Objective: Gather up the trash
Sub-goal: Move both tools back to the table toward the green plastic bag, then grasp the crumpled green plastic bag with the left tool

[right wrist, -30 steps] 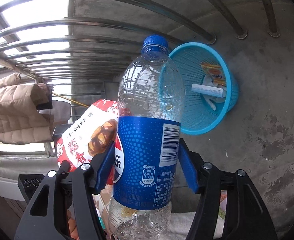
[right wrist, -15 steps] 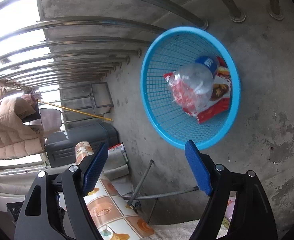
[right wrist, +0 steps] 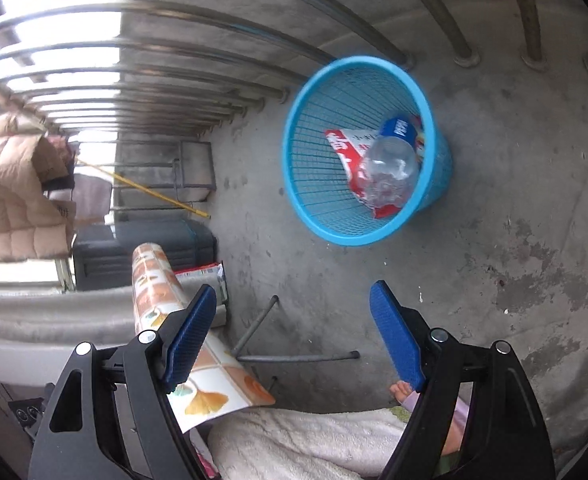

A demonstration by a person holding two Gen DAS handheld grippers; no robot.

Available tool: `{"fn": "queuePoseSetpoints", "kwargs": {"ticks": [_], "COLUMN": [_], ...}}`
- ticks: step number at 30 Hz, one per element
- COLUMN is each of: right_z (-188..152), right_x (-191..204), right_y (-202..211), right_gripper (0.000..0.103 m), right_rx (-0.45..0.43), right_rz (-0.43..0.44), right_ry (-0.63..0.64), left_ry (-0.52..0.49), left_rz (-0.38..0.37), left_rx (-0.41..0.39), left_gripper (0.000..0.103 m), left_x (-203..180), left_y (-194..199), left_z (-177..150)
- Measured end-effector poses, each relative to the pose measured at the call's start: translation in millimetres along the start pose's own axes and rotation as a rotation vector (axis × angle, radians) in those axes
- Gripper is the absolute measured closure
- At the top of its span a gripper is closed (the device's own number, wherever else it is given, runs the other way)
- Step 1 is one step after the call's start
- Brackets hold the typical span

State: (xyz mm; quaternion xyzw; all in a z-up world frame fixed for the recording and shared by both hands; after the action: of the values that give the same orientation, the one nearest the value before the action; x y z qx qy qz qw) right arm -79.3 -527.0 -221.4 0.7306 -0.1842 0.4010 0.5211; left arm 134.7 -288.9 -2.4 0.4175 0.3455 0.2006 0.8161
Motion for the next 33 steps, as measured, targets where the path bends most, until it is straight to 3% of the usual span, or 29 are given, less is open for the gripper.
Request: {"fn": "queuePoseSetpoints", "kwargs": {"ticks": [3, 8, 14, 22, 27, 33], "right_z": [-10, -32, -70, -132, -161, -194], "right_x": [32, 91, 158, 239, 285, 331], "right_y": [7, 4, -28, -92, -133, -187], "right_gripper": [0.026, 0.026, 0.026, 0.026, 0.026, 0.026], "right_rx": [-0.004, 0.026, 0.133, 0.293, 0.316, 0.231], "right_rz": [-0.009, 0.028, 0.072, 0.025, -0.079, -0.329], "right_ry": [0.093, 0.238, 0.379, 0.598, 0.739, 1.029], "left_ry": [0.038, 0.115, 0.214, 0.396, 0.462, 0.471], "left_rz": [0.028, 0.146, 0.295, 0.383, 0.374, 0.362], "left_rx": [-0.072, -0.209, -0.352, -0.414, -0.408, -0.349], "left_gripper": [0.034, 0.034, 0.034, 0.034, 0.034, 0.034], "left_x": [26, 79, 142, 227, 262, 282], "left_y": [35, 93, 156, 195, 194, 175], "left_z": [-27, -74, -125, -152, -146, -132]}}
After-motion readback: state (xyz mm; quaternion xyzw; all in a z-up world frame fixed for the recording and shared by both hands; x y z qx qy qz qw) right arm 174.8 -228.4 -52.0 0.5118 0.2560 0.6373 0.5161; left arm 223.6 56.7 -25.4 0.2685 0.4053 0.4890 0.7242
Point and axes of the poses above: each gripper's, at about its wrist camera, not at the fingertips, and y roughly against the way its jaws point, x to its left, z to its top, the point moved 3 cm from there along -y, roughly the way its jaws point, and after that the axes turned 14 degrees about x, right-handed, at the moved point
